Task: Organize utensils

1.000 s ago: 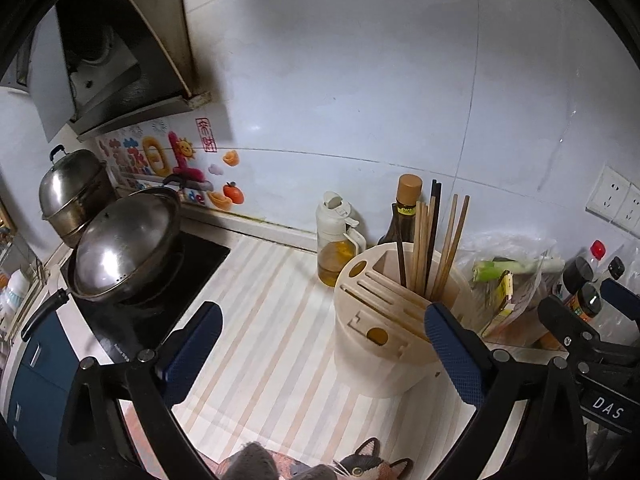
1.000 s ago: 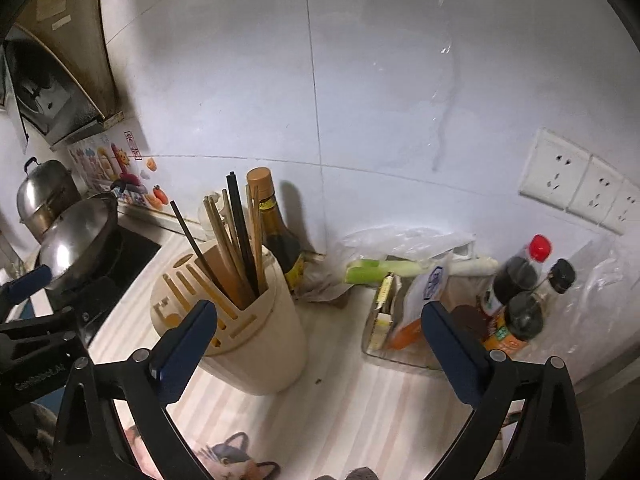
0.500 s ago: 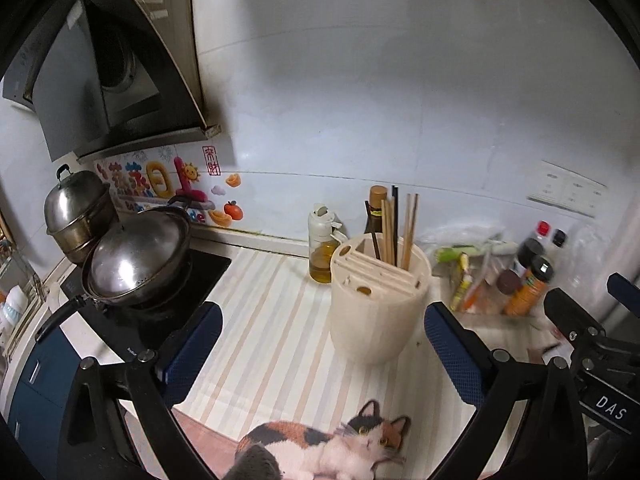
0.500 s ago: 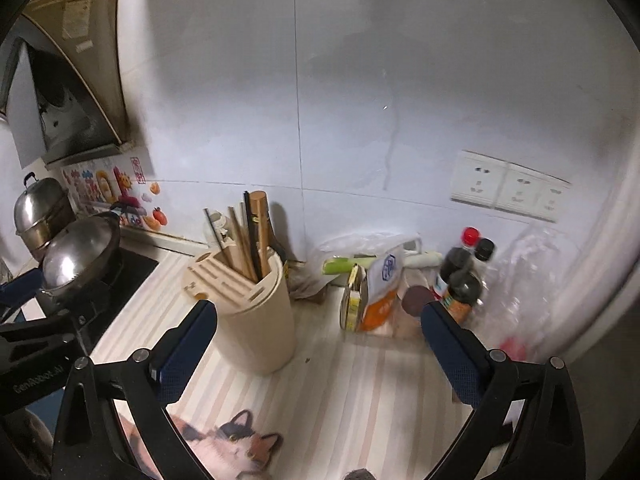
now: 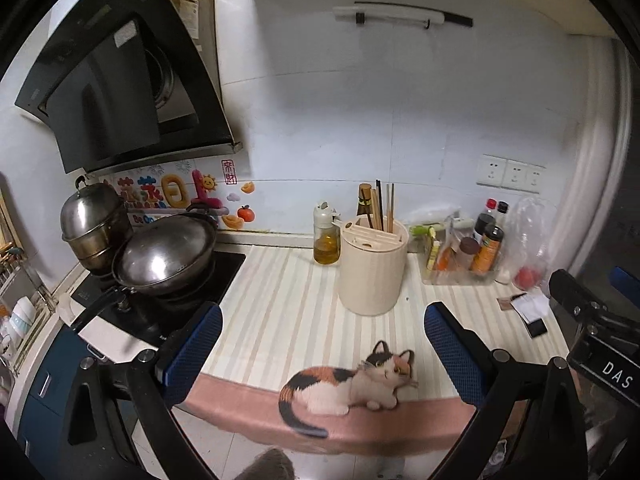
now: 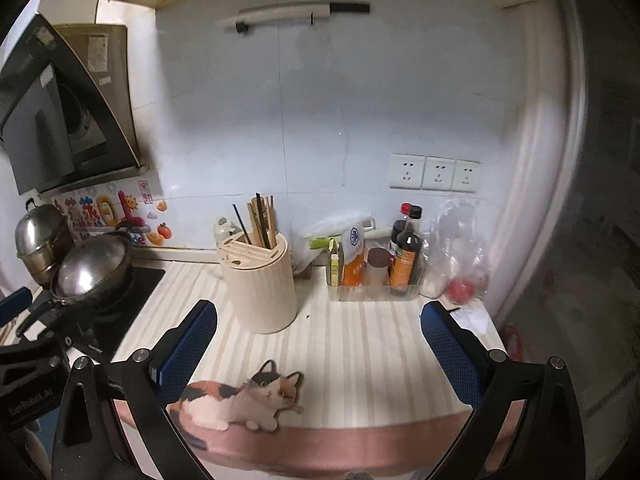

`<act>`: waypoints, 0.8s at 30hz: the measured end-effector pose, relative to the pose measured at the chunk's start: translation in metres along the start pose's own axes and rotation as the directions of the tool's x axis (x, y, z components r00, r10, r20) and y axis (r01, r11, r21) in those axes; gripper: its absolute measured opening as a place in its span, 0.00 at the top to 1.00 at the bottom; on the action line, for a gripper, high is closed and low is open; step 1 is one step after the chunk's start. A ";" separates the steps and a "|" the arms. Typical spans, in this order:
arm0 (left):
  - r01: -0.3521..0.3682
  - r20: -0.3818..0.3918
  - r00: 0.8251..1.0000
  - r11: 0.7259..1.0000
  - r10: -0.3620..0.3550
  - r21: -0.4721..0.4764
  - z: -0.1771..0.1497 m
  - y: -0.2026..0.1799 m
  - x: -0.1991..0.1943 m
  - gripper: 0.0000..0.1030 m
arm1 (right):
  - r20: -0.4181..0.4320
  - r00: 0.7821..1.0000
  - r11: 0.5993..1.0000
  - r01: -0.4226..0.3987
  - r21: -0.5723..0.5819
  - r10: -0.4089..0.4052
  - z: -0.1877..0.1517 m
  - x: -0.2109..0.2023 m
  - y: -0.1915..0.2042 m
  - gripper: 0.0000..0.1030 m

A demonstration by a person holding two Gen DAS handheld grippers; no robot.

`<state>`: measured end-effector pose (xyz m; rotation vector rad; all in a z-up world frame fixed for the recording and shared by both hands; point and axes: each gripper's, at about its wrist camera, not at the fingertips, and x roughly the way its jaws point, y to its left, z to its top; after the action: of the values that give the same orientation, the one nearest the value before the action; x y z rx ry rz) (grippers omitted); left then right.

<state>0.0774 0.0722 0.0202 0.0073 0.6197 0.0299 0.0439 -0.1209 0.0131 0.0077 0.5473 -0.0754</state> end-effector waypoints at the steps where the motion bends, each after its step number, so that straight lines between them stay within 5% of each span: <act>1: 0.000 0.001 1.000 1.000 0.000 -0.002 -0.002 0.002 -0.008 0.00 | 0.007 1.000 1.000 0.005 0.002 -0.005 -0.003 -0.012 0.002 0.00; 8: 0.001 0.000 1.000 1.000 -0.001 -0.028 -0.015 0.009 -0.042 0.00 | 0.032 0.999 1.000 0.002 0.001 -0.002 -0.013 -0.069 0.005 0.00; 24: -0.040 0.028 0.999 0.998 0.042 -0.055 -0.011 -0.002 -0.065 0.00 | 0.035 0.999 1.000 -0.013 -0.024 0.014 0.000 -0.076 -0.005 0.00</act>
<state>0.0184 0.0686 0.0488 -0.0322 0.5892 0.0861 -0.0211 -0.1204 0.0531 -0.0134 0.5125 -0.0558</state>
